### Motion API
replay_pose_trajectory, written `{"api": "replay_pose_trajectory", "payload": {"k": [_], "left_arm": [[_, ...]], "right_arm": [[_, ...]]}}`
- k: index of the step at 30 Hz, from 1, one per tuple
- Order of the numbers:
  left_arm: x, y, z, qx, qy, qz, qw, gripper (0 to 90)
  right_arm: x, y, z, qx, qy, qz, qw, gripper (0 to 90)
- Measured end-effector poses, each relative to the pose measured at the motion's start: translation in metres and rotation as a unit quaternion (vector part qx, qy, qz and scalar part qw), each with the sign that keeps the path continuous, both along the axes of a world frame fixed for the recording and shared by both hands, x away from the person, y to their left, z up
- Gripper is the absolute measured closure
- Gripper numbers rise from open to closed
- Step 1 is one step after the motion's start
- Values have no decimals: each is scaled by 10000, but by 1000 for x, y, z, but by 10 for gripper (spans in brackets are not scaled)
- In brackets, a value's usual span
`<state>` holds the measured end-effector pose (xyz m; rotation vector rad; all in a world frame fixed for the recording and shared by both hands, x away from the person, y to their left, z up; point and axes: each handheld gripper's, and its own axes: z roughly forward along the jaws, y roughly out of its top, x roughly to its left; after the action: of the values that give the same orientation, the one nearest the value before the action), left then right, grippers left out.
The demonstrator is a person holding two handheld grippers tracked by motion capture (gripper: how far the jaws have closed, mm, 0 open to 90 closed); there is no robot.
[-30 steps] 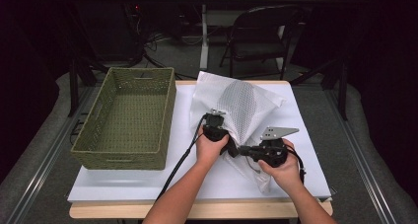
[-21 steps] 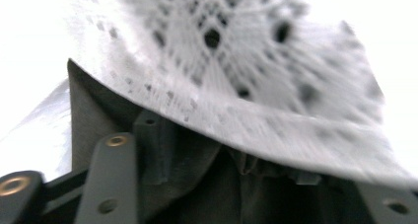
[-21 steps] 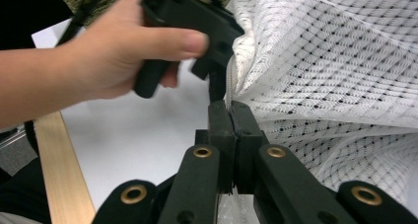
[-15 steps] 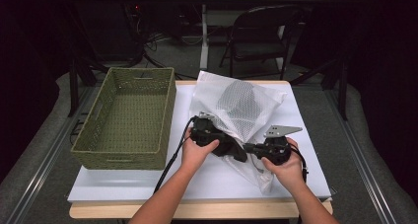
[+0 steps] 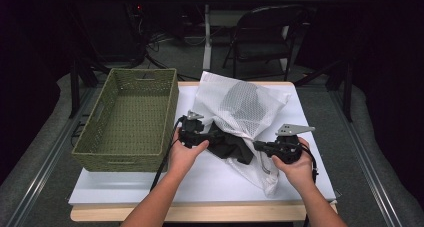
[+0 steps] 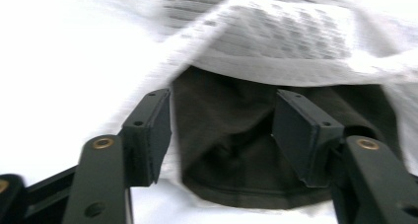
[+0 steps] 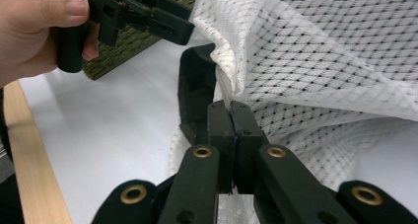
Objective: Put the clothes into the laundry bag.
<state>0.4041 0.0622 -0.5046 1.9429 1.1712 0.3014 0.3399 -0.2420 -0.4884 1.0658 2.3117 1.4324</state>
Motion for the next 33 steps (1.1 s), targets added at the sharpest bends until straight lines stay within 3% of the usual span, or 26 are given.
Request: {"api": "replay_pose_trajectory", "payload": {"k": [2, 5, 8, 10, 12, 17, 20, 24, 28, 33], "left_arm": [[4, 3, -1, 13, 43, 191, 9998, 450], [10, 6, -7, 235, 109, 405, 9988, 488], [15, 8, -16, 319, 167, 684, 9970, 512], [17, 8, -19, 283, 220, 700, 9969, 533], [21, 5, -28, 419, 303, 671, 9964, 549], [26, -1, -38, 577, 258, 699, 9956, 555], [29, -3, -46, 736, 330, 798, 9935, 539], [32, -4, -51, 839, 373, 777, 9927, 495], [30, -9, -55, 1117, 117, 671, 9914, 478], [29, -7, -57, 1042, 4, 574, 9929, 538]], "right_arm": [[1, -3, 0, 11, 30, -35, 10000, 896], [1, -3, -1, 41, 13, -40, 10000, 896], [1, -1, -1, 36, -9, -4, 10000, 896], [1, 0, -1, 36, 40, 7, 10000, 896], [1, 1, -2, 50, 31, 14, 10000, 896], [1, 3, -4, 34, 32, 59, 10000, 896], [1, 4, -4, 41, 29, 66, 10000, 895], [1, 5, -5, 20, 53, 92, 9999, 895], [2, 9, -9, 24, 108, 157, 9998, 895], [1, 14, -11, -27, 121, 199, 9997, 894]]}}
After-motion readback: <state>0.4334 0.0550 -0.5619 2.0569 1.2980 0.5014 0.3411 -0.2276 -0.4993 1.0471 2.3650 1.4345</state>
